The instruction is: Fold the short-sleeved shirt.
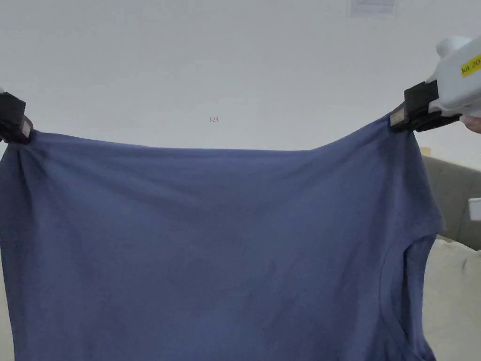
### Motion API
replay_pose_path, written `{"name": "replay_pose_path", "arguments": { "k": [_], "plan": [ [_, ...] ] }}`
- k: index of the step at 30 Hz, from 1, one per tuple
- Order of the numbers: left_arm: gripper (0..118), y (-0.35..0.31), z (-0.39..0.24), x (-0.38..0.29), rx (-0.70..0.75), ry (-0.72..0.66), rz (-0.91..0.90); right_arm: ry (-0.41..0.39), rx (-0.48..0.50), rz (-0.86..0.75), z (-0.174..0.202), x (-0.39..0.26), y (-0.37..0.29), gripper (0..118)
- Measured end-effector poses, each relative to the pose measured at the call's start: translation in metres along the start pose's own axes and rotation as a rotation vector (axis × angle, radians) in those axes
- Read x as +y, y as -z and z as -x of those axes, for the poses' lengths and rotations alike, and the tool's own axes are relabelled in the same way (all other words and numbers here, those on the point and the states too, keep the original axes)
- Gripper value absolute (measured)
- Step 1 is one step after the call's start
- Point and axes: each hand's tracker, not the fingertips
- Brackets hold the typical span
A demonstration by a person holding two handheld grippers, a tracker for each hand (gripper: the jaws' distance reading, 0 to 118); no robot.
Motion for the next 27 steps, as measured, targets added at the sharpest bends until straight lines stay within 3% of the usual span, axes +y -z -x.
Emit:
{"name": "replay_pose_path", "arguments": {
  "k": [4,13,19,23,25,27],
  "plan": [
    [0,0.017,0.004,0.031,-0.01,-0.08,-0.066,0.001,-0.04,-0.061,0.008,0.041,0.022,1],
    [0,0.073,0.003,0.095,0.023,-0.092,-0.187,-0.046,-0.158,-0.233,0.026,0.11,0.07,1],
    [0,0.09,-0.003,0.123,0.092,-0.023,-0.344,-0.117,-0.2,-0.379,0.041,0.141,0.077,1],
    [0,0.098,-0.006,0.119,0.088,-0.038,-0.385,-0.126,-0.179,-0.374,0.042,0.136,0.093,1],
    [0,0.113,-0.007,0.111,0.084,-0.029,-0.328,-0.194,-0.207,-0.341,0.041,0.115,0.113,1],
    [0,0.132,-0.013,0.086,0.061,-0.01,-0.269,-0.194,-0.186,-0.271,0.036,0.082,0.139,1]
  ]
}}
